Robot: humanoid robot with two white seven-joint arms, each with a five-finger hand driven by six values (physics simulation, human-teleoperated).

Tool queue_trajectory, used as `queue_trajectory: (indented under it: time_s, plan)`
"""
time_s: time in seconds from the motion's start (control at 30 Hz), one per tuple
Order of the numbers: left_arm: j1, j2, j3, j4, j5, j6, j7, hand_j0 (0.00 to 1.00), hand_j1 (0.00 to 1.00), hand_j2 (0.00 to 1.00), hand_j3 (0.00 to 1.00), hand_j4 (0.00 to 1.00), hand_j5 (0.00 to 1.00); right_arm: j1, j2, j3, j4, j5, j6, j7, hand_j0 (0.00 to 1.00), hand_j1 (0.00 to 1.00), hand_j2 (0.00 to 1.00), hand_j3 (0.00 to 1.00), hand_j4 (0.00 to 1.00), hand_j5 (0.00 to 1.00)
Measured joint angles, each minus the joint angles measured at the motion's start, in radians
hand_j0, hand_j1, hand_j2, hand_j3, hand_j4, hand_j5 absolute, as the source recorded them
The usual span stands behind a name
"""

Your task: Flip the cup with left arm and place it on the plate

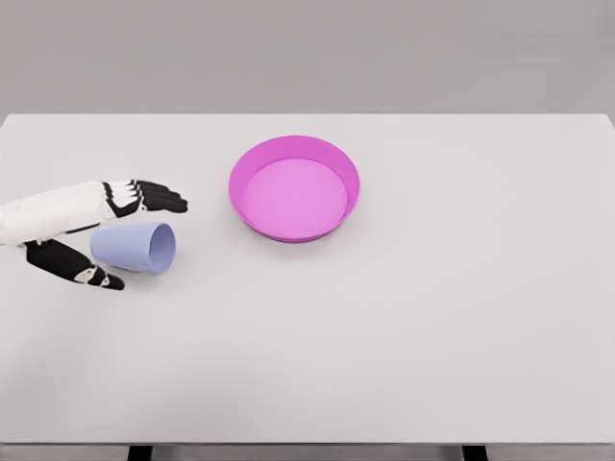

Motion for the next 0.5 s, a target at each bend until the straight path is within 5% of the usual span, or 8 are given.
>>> queue_trajectory:
  time_s: [0.5]
  plan:
    - [-0.002, -0.015, -0.004, 0.014, 0.006, 0.0, 0.002, 1.0, 1.0, 1.0, 1.0, 1.0, 1.0, 0.002, 0.0, -0.003, 0.009, -0.001, 0.0, 0.0, 1.0, 1.0, 1.0, 1.0, 1.0, 1.0]
